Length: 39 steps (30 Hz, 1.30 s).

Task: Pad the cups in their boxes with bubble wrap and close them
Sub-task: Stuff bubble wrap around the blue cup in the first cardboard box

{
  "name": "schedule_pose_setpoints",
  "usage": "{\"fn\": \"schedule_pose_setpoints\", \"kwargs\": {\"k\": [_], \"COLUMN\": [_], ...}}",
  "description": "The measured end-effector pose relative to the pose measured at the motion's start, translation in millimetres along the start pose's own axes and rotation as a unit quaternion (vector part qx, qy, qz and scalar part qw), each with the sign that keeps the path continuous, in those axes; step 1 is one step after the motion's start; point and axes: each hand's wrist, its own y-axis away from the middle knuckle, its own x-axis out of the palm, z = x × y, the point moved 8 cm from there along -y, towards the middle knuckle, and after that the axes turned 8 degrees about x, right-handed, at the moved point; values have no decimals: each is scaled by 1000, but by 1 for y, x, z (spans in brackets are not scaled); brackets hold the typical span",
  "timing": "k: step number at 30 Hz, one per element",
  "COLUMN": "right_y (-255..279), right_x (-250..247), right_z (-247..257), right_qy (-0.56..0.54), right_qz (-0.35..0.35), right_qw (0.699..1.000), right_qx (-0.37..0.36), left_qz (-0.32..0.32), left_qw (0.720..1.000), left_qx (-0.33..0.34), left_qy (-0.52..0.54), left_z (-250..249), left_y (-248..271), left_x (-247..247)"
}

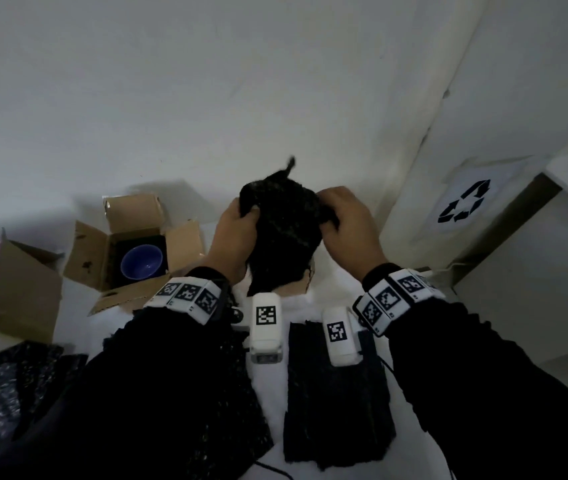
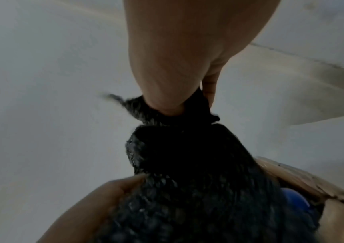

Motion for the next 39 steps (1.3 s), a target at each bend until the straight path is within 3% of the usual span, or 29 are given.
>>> {"fn": "schedule_pose_setpoints", "kwargs": {"k": [2, 4, 6, 8, 11, 13, 16, 18, 20, 23, 26, 29, 33, 36, 39], "right_y": [0, -1, -8, -19, -32, -30, -21, -13, -7, 6, 18, 19, 14, 17, 16], "right_x": [21, 30, 27, 17, -12, -23, -15, 5, 35, 83, 110, 116, 116, 118, 112], "right_z": [-3, -16, -30, -39, -29, -12, 12, 14, -5, -42, -55, -58, -56, -53, -59], "right_qy": [-35, -103, -127, -129, -114, -66, 8, 62, 111, 196, 260, 289, 311, 344, 375], "right_qz": [66, 83, 49, -4, -140, -216, -233, -183, -80, 109, 228, 257, 263, 259, 223], "right_qw": [997, 986, 980, 978, 980, 974, 970, 974, 983, 971, 937, 921, 911, 899, 896], "right_qx": [36, 105, 144, 162, 86, 13, -73, -117, -124, -83, -54, -41, -60, -86, -84], "left_qz": [29, 52, 98, 129, 36, -31, -64, -16, 88, 238, 291, 297, 316, 316, 275], "left_qw": [998, 997, 994, 987, 943, 929, 917, 913, 894, 834, 770, 746, 687, 689, 679], "left_qx": [-44, -46, -36, 13, 139, 216, 297, 306, 282, 217, 201, 204, 215, 238, 257], "left_qy": [46, 30, 26, -94, -299, -298, -260, -270, -336, -447, -531, -561, -618, -607, -631], "left_z": [1, 3, 7, 11, -1, -17, -32, -24, 3, 55, 77, 78, 85, 85, 79], "left_y": [1, -4, -9, -20, -40, -46, -48, -52, -54, -44, -38, -38, -35, -32, -30], "left_x": [9, 9, 6, -5, -28, -31, -26, -17, -3, 8, 9, 13, 20, 25, 22]}}
